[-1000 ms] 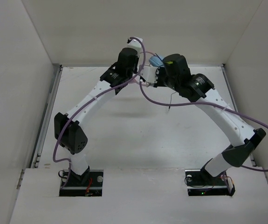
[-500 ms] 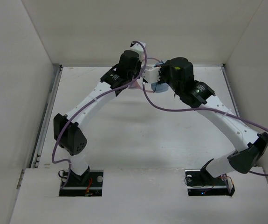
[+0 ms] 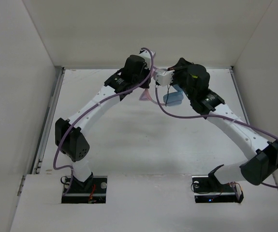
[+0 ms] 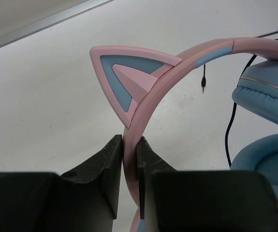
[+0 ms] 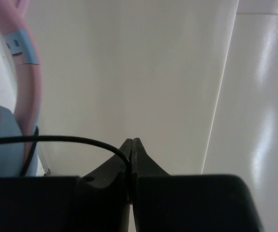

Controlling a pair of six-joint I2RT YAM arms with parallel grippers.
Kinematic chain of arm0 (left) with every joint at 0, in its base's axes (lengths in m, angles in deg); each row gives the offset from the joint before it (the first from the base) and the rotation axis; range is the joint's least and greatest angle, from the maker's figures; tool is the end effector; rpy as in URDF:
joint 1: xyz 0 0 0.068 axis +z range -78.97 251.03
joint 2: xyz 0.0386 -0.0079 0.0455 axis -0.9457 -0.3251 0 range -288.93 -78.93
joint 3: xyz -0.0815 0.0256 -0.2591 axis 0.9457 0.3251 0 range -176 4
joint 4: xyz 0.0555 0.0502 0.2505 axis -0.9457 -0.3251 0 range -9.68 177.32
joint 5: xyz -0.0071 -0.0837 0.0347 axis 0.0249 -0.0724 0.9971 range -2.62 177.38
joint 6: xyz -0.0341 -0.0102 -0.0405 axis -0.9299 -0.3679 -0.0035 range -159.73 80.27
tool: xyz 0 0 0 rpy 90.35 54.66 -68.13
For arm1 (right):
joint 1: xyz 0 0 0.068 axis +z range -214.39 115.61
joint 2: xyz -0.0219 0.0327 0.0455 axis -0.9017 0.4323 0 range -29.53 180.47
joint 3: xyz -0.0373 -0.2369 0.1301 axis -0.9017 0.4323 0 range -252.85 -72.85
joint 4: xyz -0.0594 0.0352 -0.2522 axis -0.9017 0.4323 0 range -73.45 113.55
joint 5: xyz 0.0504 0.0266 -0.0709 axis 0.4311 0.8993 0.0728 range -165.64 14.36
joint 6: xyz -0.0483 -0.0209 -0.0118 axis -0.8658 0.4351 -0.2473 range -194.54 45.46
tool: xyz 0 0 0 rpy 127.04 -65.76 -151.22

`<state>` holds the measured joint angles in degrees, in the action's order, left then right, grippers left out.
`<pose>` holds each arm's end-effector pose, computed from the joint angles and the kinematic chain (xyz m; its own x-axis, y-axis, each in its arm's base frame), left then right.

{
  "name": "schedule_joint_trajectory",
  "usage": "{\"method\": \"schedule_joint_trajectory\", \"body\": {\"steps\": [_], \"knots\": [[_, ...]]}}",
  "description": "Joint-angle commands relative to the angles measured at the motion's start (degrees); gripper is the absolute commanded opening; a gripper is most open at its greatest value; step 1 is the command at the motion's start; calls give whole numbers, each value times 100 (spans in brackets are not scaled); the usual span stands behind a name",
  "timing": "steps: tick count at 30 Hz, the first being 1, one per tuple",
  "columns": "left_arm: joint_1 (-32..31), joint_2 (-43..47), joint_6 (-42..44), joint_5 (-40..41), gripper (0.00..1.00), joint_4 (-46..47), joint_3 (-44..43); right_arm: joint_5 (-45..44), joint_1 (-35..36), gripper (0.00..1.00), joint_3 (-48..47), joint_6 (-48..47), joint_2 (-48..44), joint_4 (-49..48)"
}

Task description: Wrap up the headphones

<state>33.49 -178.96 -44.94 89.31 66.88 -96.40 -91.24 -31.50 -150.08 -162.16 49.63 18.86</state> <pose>0.3287 -0.2509 0.3975 -0.3241 0.1345 -0.9364 0.5567 0.8274 -0.0739 0.2784 0.1685 0.4165 0.2950 -0.9552 -0.0216 -0.0744 -0.0004 -0.9972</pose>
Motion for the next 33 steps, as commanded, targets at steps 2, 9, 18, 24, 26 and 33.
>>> {"method": "schedule_joint_trajectory", "body": {"steps": [2,9,18,24,26,33], "knots": [[-21,598,-331,-641,1,261,47,311,-199,8,103,42,-269,-775],[-21,704,-410,-1028,1,252,64,759,-533,11,33,789,-348,-328],[-38,792,-516,-1520,0,225,108,1252,-832,13,-37,1571,-410,50],[-30,836,-542,-1643,0,217,143,1541,-1060,15,-397,2020,-348,410],[-21,862,-560,-1722,0,217,152,1699,-1148,15,-477,2160,-348,595],[32,941,-577,-1933,0,208,187,2270,-1447,17,-653,2599,-313,1122]]}}
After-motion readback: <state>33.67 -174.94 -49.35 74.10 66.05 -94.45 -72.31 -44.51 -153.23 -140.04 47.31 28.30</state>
